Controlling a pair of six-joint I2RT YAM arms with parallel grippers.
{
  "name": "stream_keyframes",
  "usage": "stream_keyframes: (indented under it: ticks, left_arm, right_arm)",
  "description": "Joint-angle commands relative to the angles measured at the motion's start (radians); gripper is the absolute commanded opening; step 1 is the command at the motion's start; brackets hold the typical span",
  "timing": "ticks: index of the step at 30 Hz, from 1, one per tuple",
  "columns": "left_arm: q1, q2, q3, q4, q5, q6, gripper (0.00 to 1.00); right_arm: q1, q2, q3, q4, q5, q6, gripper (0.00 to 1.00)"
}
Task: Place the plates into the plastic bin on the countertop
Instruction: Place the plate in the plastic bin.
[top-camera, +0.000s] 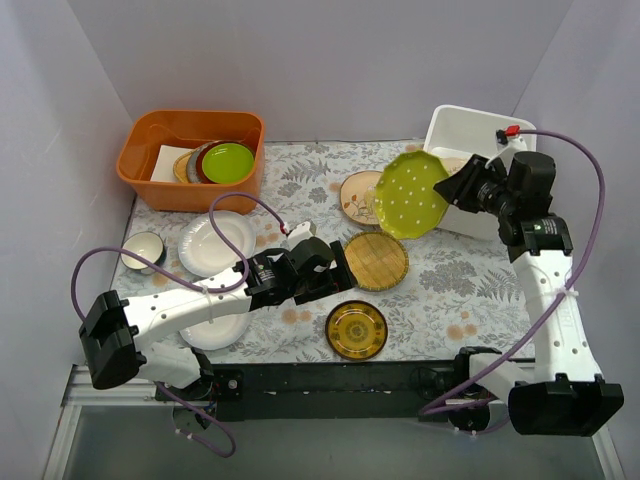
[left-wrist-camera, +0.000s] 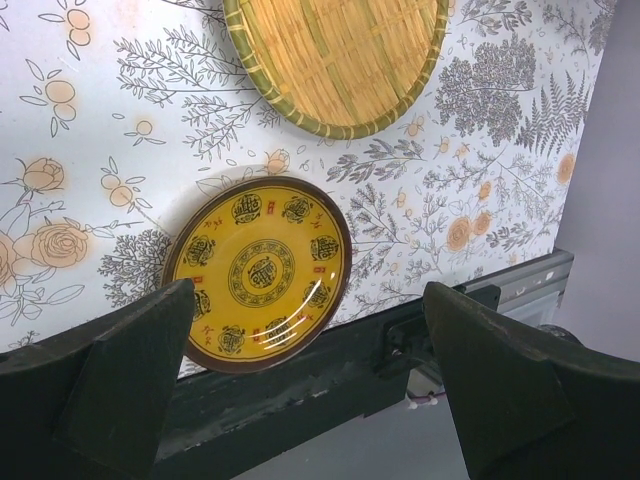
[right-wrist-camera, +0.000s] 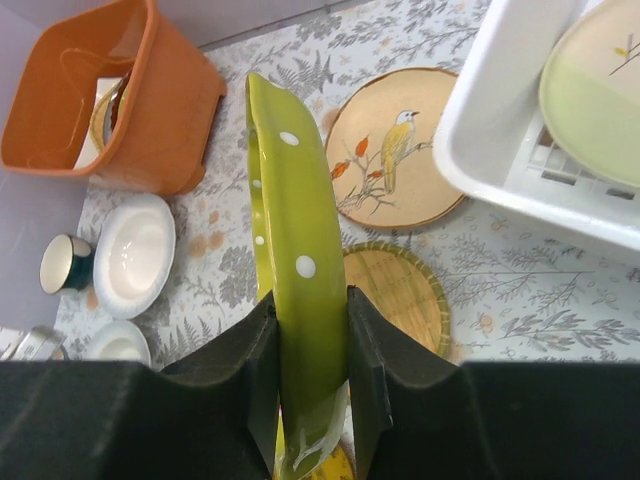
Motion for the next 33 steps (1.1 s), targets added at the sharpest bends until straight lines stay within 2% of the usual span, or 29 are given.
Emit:
stream_keyframes:
  ticks: [1, 3, 10, 15, 17, 19, 22, 25, 30, 33]
  left_arm:
    - [0.016, -0.01, -0.02, -0.002, -0.006, 0.019, 0.98]
    - [0.02, -0.01, -0.027, 0.005, -0.001, 0.019, 0.98]
    - [0.029, -0.004, -0.058, 0.022, 0.016, 0.022, 0.98]
    - [0.036, -0.002, -0.081, 0.037, 0.034, 0.024, 0.98]
    - [0.036, -0.005, -0.093, 0.051, 0.042, 0.014, 0.98]
    - [0.034, -0.01, -0.121, 0.067, 0.053, -0.001, 0.98]
    - [0.036, -0.016, -0.15, 0.096, 0.068, -0.009, 0.98]
    - [0.036, -0.011, -0.159, 0.102, 0.074, -0.009, 0.98]
    - [0.036, -0.011, -0.161, 0.103, 0.079, -0.007, 0.98]
    - [0.036, -0.016, -0.168, 0.105, 0.082, -0.007, 0.98]
  right_arm:
    - [-0.132, 0.057, 0.108, 0.213, -0.103, 0.032, 0.08]
    - [-0.157, 0.094, 0.147, 0.205, -0.118, 0.041, 0.08]
    - [-0.315, 0.207, 0.146, 0.342, -0.261, 0.201, 0.07]
    - [-0.384, 0.278, 0.149, 0.386, -0.289, 0.251, 0.07]
    - [-0.433, 0.293, 0.111, 0.432, -0.331, 0.323, 0.06]
    - [-0.477, 0.316, 0.05, 0.57, -0.399, 0.435, 0.05]
    - [-0.507, 0.347, 0.011, 0.662, -0.431, 0.504, 0.04]
    - [-0.524, 0.362, -0.016, 0.722, -0.434, 0.561, 0.04]
    - [-0.562, 0.384, -0.165, 0.918, -0.436, 0.716, 0.03]
    - [-0.574, 0.41, -0.21, 0.986, -0.428, 0.75, 0.03]
